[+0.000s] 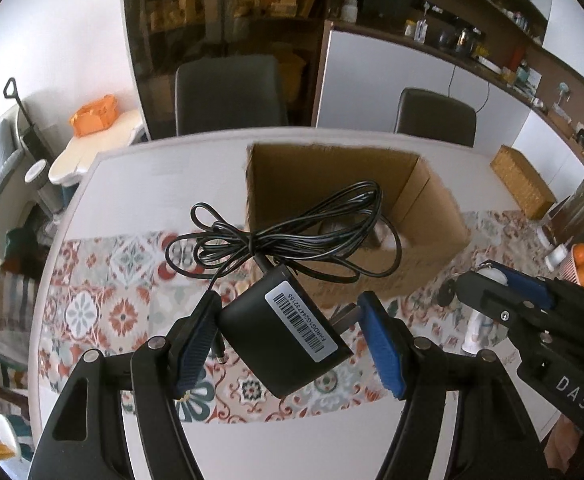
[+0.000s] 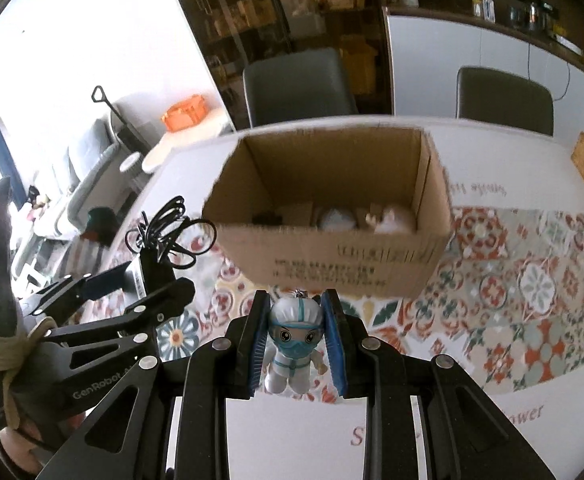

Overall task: Organize rigid objects
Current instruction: 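Lift and carry power adapter and figurine over the cardboard box, then open left gripper dropping adapter into box while right gripper releases figurine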

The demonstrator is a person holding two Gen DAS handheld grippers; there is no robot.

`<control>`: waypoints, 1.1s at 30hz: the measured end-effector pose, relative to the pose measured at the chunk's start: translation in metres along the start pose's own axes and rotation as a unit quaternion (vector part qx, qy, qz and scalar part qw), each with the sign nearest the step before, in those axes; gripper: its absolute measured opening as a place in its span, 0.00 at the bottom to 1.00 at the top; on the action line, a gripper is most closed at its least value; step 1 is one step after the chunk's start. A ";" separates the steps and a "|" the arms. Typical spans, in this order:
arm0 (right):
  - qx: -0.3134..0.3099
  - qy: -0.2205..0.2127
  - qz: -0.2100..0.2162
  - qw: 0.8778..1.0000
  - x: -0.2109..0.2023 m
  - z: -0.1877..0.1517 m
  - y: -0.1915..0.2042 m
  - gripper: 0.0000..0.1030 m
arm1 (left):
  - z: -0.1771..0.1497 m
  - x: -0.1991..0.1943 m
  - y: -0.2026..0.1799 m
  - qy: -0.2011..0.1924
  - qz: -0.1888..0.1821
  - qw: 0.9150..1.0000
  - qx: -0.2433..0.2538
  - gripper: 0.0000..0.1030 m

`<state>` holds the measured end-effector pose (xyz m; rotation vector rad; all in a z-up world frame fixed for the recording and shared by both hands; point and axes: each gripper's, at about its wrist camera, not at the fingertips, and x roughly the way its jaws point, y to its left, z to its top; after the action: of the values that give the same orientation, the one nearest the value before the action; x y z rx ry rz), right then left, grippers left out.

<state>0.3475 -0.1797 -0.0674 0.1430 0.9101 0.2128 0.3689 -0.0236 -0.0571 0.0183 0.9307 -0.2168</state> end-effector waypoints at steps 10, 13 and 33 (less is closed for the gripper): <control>-0.011 -0.034 -0.002 0.999 -0.019 0.046 -0.010 0.26 | 0.052 -0.009 -0.016 -0.028 -0.010 1.000 0.008 0.68; -0.011 -0.033 -0.001 0.999 -0.015 0.060 -0.012 0.26 | 0.065 -0.003 -0.018 -0.023 -0.018 1.000 0.009 0.68; 0.003 0.038 -0.007 0.999 0.056 0.114 -0.041 0.26 | 0.106 0.082 -0.016 0.078 -0.021 0.997 -0.015 0.68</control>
<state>0.4764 -0.2097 -0.0498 0.1354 0.9882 0.2030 0.4967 -0.0657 -0.0578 -0.0112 1.0906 -0.2430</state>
